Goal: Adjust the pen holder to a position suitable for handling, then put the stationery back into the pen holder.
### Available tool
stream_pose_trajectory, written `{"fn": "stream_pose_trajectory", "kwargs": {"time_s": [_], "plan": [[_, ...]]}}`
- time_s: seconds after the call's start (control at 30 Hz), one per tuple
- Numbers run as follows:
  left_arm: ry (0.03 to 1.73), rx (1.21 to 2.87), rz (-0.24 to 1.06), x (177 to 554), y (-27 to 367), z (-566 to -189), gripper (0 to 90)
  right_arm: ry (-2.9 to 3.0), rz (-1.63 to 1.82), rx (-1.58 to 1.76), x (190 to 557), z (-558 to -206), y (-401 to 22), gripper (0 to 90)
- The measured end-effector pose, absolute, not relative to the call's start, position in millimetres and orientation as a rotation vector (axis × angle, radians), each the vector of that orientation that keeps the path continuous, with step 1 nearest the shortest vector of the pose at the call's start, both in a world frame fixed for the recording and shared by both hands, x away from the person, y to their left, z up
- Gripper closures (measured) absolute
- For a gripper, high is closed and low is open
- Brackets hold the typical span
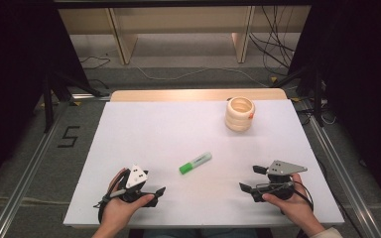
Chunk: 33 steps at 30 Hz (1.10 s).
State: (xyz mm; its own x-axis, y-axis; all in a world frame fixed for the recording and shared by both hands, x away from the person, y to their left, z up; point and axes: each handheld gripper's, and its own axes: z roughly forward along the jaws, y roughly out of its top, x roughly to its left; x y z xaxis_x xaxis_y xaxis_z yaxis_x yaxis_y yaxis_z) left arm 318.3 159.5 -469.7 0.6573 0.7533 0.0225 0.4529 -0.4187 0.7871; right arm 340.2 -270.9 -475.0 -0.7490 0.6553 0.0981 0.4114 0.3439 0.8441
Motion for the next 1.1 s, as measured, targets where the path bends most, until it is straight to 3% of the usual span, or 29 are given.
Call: {"fn": "stream_pose_trajectory", "kwargs": {"time_s": [0.57,0.7,1.0,1.1], "plan": [[0.919,2.088,0.485,318.7,158.2,-471.1,15.8,2.342,1.359,0.948,340.5,-471.5,-267.1,16.7],[0.928,2.088,0.478,318.6,158.2,-472.0,15.8,2.349,1.353,0.929,343.3,-470.1,-261.7,23.6],[0.928,2.101,0.479,318.7,154.5,-472.0,15.8,2.434,1.276,0.812,365.8,-465.7,-231.0,79.1],[0.926,2.096,0.480,319.3,153.6,-472.0,15.8,2.443,1.263,0.845,378.4,-463.4,-219.3,90.0]]}}
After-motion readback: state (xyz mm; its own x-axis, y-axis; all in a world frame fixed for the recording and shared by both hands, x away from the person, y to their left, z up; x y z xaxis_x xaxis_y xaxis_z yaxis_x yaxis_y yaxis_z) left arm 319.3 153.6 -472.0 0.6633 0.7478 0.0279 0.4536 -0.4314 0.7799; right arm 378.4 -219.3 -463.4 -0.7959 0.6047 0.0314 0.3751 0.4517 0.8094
